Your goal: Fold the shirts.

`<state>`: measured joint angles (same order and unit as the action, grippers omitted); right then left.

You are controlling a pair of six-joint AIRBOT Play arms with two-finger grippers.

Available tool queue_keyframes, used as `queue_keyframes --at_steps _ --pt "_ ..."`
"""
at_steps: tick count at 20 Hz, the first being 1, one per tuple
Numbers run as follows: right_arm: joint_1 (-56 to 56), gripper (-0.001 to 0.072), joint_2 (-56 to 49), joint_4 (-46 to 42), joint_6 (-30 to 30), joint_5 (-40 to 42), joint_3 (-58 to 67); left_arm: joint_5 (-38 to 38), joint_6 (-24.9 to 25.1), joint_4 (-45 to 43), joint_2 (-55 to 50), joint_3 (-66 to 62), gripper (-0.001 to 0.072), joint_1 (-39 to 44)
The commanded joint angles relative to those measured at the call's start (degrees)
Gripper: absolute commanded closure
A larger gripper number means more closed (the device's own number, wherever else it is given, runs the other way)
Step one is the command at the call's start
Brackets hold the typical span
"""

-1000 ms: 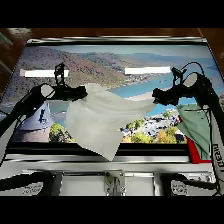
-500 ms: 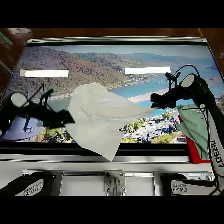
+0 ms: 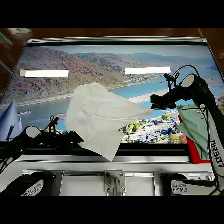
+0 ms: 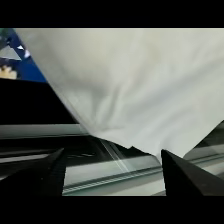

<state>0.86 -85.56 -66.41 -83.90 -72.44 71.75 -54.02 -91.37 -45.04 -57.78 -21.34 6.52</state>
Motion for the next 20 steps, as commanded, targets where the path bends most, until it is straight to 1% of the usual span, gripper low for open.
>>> queue_keyframes --at_steps 1,2,3,4,5,6,7,8,9,12,13,14,16,17,18,20 --pt "0.0 0.0653 0.0 0.1 0.2 -0.1 0.0 5.3 0.6 3.4 -4.1 1.6 -0.0009 2.0" --pt "0.0 0.0653 0.0 0.2 0.2 0.0 0.0 6.3 2.1 5.0 -5.1 1.6 -0.0007 2.3" --pt "0.0 0.0653 0.0 0.2 0.2 0.0 0.0 8.0 2.7 6.6 -5.8 1.6 0.0049 2.6" --pt "0.0 0.0653 0.0 0.2 0.2 0.0 0.0 9.8 2.7 7.6 -6.1 1.6 0.014 3.0" --pt "0.0 0.0653 0.0 0.2 0.2 0.0 0.0 11.9 2.6 7.8 -6.2 1.5 0.0175 3.4" --pt "0.0 0.0653 0.0 0.3 0.2 0.0 0.0 13.6 1.8 8.1 -6.2 1.4 0.0188 3.6" --pt "0.0 0.0653 0.0 0.4 0.2 0.0 0.0 14.2 1.3 8.3 -6.1 1.1 0.0368 3.6" --pt "0.0 0.0653 0.0 0.5 0.2 0.0 0.0 14.1 2.0 8.2 -6.1 0.3 0.0541 3.6" --pt "0.0 0.0653 0.0 0.7 0.2 -0.1 0.0 13.3 3.9 8.2 -5.9 -1.3 0.0655 3.7" --pt "0.0 0.0654 1.0 6.7 2.1 -0.6 0.1 10.4 9.0 6.8 -2.9 -9.9 0.0659 3.8" --pt "0.0 0.0654 2.4 9.4 3.0 -0.5 0.6 9.3 9.6 4.1 -0.4 -14.8 0.0659 3.8" --pt "0.0 0.0654 4.7 11.1 4.0 -0.5 1.9 8.6 9.5 0.1 2.5 -20.3 0.0659 3.7" --pt "0.1 0.0654 10.6 11.0 5.8 -0.4 7.3 8.3 9.5 -11.6 9.2 -34.2 0.0659 3.7" --pt "0.4 0.0654 14.3 10.0 7.3 0.6 11.1 8.4 9.2 -17.9 12.2 -42.2 0.0658 3.7" --pt "0.9 0.0654 17.8 9.1 8.3 1.9 14.3 8.4 7.5 -23.0 14.3 -49.8 0.0658 3.7" --pt "2.6 0.0654 27.0 6.6 8.5 7.7 20.0 8.3 1.6 -30.5 17.2 -65.6 0.0658 3.7"
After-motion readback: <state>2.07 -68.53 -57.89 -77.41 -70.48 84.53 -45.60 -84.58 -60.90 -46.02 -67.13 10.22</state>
